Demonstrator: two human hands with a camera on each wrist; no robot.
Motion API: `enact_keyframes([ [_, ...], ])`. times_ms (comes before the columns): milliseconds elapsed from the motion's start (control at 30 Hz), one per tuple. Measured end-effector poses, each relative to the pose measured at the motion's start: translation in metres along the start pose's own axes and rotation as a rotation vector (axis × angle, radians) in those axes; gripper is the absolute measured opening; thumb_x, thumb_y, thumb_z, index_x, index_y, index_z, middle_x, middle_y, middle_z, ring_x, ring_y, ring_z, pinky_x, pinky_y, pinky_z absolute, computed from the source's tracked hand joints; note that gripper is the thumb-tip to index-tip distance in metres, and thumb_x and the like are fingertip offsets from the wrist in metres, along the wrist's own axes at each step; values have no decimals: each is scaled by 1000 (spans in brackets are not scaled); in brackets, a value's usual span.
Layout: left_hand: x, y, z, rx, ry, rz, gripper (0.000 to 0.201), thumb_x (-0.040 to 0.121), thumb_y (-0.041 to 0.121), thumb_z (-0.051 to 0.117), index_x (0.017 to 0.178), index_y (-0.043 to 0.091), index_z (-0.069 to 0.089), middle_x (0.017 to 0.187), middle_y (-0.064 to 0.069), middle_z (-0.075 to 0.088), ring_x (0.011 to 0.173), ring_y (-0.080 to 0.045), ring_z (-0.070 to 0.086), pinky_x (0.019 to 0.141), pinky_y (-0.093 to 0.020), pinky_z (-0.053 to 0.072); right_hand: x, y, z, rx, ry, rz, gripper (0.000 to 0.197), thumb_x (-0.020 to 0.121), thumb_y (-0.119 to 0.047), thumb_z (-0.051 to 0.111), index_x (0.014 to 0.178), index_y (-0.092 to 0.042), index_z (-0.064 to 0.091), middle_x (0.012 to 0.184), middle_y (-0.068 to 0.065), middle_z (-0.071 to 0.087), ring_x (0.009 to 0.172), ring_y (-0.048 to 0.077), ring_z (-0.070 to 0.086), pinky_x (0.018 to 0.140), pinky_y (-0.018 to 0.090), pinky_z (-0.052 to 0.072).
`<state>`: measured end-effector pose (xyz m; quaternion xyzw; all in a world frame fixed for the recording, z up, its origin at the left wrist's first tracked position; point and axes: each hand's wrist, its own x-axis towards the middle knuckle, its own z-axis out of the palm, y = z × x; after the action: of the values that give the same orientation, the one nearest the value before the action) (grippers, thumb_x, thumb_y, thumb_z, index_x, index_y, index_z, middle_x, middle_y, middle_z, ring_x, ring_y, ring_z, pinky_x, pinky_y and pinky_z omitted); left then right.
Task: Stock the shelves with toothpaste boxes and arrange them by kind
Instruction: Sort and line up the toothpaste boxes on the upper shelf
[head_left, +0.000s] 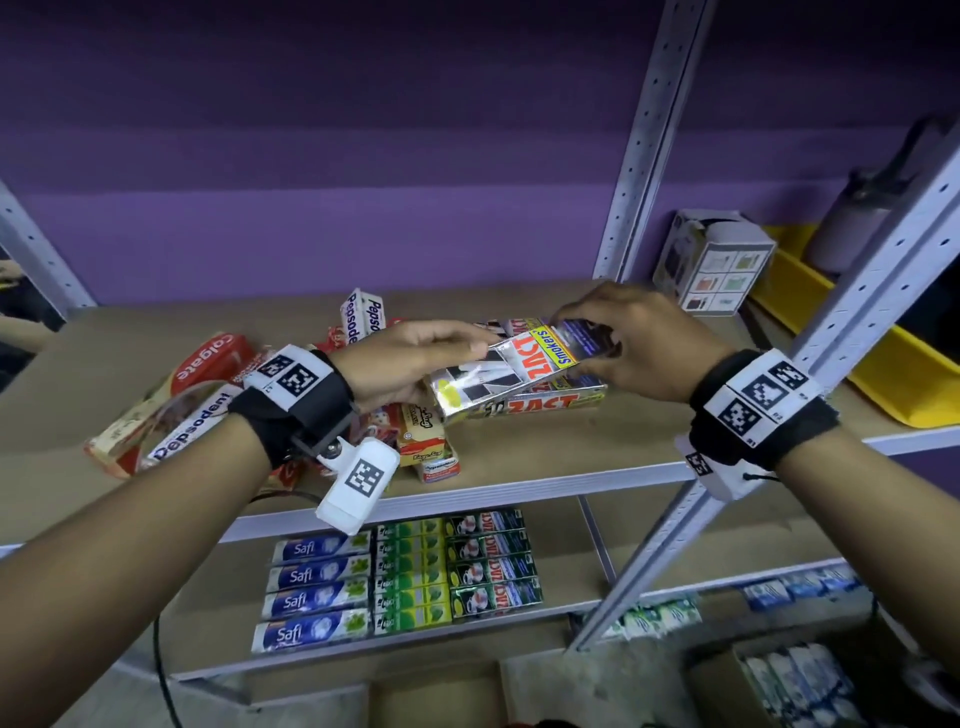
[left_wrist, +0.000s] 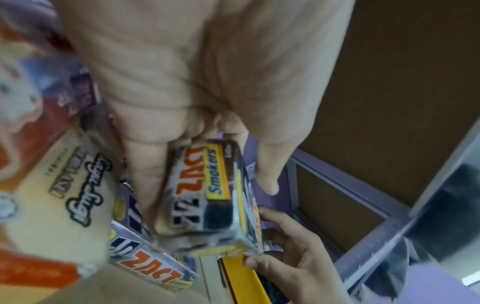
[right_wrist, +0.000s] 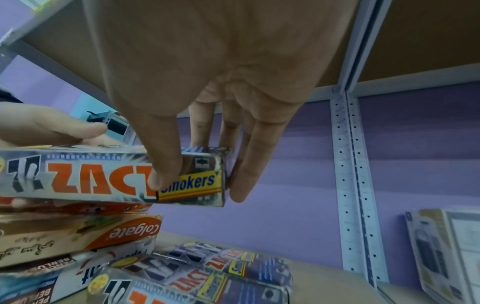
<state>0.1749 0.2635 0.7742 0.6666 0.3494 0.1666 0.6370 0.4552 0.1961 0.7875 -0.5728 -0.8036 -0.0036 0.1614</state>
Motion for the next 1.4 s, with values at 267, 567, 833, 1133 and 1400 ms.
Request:
enact_keyframes([
  [267, 7, -9, 24, 663, -57, 36, 71, 72, 44, 83, 135, 41, 49, 139, 8, 56, 119, 2, 49, 97, -18, 40, -31, 20, 20, 8, -163, 177, 61, 74, -45, 81, 131, -32, 62, 117, 2, 65, 100, 19, 62, 92, 31, 50],
  [567, 17, -32, 37, 1104, -56, 60, 71, 78, 46, 78, 141, 36, 48, 136, 6, 59, 115, -9, 59, 80, -15, 36, -53, 20, 54, -12, -319, 240, 58, 81, -50, 73, 136, -43, 55, 124, -1, 66, 105, 17, 60, 85, 25, 45],
  [833, 20, -44, 34, 1092, -14, 107, 68, 73, 48, 80, 135, 39, 55, 127, 12, 64, 103, 1, 60, 65, 3, 26, -61, 24, 67, 90, -287, 238, 60, 79, -47, 77, 134, -48, 53, 118, -8, 69, 80, 0, 48, 69, 11, 32],
  [1133, 22, -51, 33, 1095, 9, 116, 67, 72, 53, 79, 133, 45, 54, 127, 13, 65, 107, -8, 62, 75, -18, 45, -34, 26, 57, 41, -361, 358, 84, 49, -101, 40, 118, -55, 57, 116, -16, 63, 101, 12, 61, 92, 37, 53],
  [1400, 24, -56, 37, 1083, 29, 148, 65, 73, 53, 77, 134, 42, 56, 132, 13, 60, 116, -8, 59, 84, -19, 44, 57, 38, 56, -45, -330, 306, 46, 87, -54, 55, 130, -36, 54, 133, 5, 56, 119, 31, 56, 102, 42, 47],
])
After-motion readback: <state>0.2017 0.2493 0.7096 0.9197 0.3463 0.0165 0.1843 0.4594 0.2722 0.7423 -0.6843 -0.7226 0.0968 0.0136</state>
